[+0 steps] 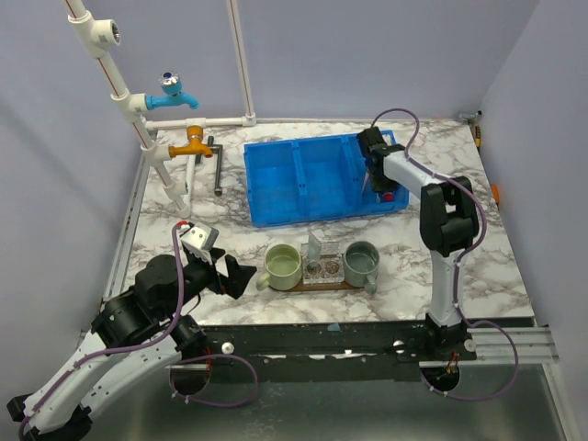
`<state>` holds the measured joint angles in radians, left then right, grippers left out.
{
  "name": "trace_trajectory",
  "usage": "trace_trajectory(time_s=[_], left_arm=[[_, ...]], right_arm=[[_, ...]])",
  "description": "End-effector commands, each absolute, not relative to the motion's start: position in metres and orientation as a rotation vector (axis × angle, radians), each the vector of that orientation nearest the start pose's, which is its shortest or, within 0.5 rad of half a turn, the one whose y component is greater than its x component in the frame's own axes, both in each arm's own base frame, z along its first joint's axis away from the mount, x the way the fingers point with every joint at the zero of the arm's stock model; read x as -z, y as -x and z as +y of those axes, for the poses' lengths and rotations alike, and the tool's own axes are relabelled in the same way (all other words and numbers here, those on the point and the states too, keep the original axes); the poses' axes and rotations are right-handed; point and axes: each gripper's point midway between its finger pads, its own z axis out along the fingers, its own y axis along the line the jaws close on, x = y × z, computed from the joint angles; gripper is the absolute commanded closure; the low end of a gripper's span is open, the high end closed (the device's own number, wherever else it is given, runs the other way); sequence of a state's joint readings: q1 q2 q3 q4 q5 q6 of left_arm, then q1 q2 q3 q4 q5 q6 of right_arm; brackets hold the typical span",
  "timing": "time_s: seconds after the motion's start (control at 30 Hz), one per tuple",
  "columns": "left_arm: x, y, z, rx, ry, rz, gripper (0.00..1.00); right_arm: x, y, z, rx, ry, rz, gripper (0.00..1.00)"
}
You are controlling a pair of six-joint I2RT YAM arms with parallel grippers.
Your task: Prepare toiletry sets of a toothbrush and toothpaste on the tray
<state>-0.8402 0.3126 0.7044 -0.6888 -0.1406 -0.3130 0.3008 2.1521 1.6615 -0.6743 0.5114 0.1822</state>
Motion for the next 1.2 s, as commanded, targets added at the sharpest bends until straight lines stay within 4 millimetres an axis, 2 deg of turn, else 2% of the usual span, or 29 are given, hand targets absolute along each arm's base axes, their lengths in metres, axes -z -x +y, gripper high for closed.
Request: trace_trajectory(time_s=[0.0, 0.37, 0.47, 0.6, 0.87, 1.03, 1.17], left_arm=[[-0.227, -0.143, -0.139, 0.636, -0.407, 1.887, 0.01], [-0.231, -0.143, -0.140, 0.650, -0.404, 1.877, 0.01], [-0.233, -0.143, -0.142, 0.663, -0.404, 1.872, 0.01], [-0.240, -0.143, -0.146, 0.689, -0.398, 1.858, 0.01], [-0.268, -0.146, -0.165, 0.759, -0.426, 1.836, 0.01], [-0.286, -0.148, -0.179, 0.812, -0.439, 1.816, 0.01], [-0.299, -0.147, -0.191, 0.876, -0.455, 1.797, 0.01]], right_arm=[[-0.102, -0.479, 0.061, 0.473, -0.054, 2.469, 0.81], [-0.166, -0.476, 0.066, 0.363, -0.077, 2.360, 0.82], [-0.183, -0.471, 0.075, 0.275, -0.072, 2.336, 0.83], [-0.210, -0.460, 0.099, 0.053, -0.039, 2.283, 0.82], [-0.259, -0.422, 0.139, -0.300, 0.047, 2.192, 0.81], [-0.296, -0.386, 0.177, -0.612, 0.184, 2.081, 0.81], [-0.318, -0.359, 0.198, -0.791, 0.293, 2.000, 0.81]])
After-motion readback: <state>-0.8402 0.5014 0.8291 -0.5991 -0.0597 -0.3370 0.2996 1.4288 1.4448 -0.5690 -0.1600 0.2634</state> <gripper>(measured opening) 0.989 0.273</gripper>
